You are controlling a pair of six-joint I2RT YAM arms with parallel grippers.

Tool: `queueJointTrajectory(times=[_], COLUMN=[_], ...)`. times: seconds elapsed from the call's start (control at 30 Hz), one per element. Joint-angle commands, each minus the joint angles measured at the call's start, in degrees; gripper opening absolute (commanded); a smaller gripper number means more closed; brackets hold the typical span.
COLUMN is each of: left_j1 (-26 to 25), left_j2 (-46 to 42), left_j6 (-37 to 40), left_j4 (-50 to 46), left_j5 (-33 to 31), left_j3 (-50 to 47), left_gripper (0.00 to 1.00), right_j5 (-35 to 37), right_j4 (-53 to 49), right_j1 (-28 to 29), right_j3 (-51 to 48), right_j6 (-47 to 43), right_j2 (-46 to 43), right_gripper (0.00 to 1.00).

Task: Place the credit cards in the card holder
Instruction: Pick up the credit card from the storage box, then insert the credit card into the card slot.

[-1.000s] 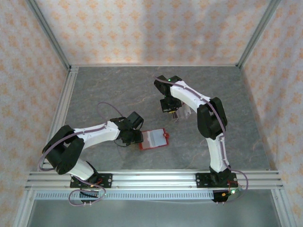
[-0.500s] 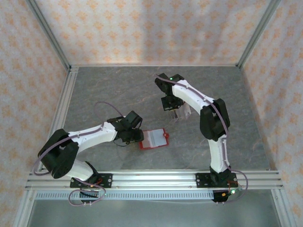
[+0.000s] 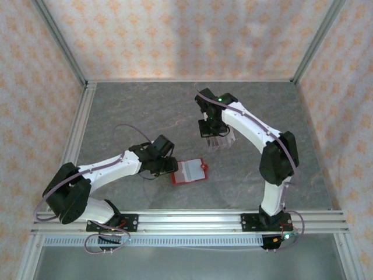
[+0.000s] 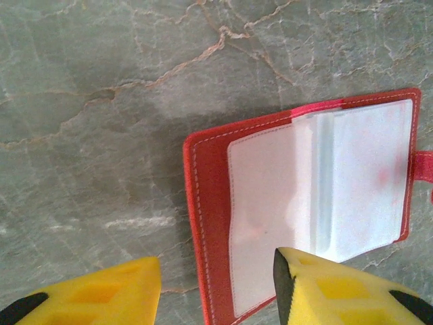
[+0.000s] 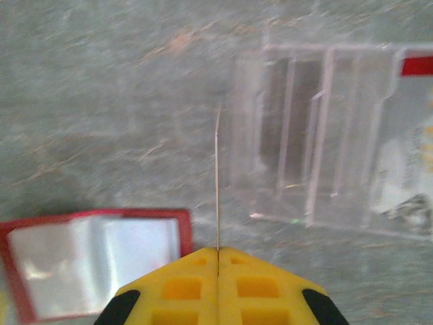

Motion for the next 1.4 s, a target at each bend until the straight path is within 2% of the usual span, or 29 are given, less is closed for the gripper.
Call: queueJointTrajectory(times=[0.0,0.2,0.37,0.87,1.37], left_j1=[-0.76,-0.93,-1.02,-1.47,-1.95], left_j2=[2.74,7.31,9.43,12.19,12.94], left_j6=[0.81,2.44,2.83,3.1,3.36], left_j4=[-1.52,-2.81,-3.0,-4.28,-5.12], left_j5=[-0.26,-0.52,-0.6,-2.7,-3.44], left_j3=[2.76,5.45,5.43,2.57,1.67], left_gripper=[0.46,0.43,0.39,0.32,0.29], right_j5=[-8.8,-17.32,-21.58,-26.17,-27.73], right_j4=[6.97,18.67,27.19,44.97,53.88], right_j1=[0.66,1.97,2.41,3.09,3.07], right_j3=[-5.3,-16.27,-24.77,-41.17,-46.59], right_j6=[2.45,5.64,8.44,12.45,14.67], right_j2=[-4.57,-11.07,-14.39,-17.48,-15.06], right_gripper=[0.0,0.0,0.0,0.0,0.0])
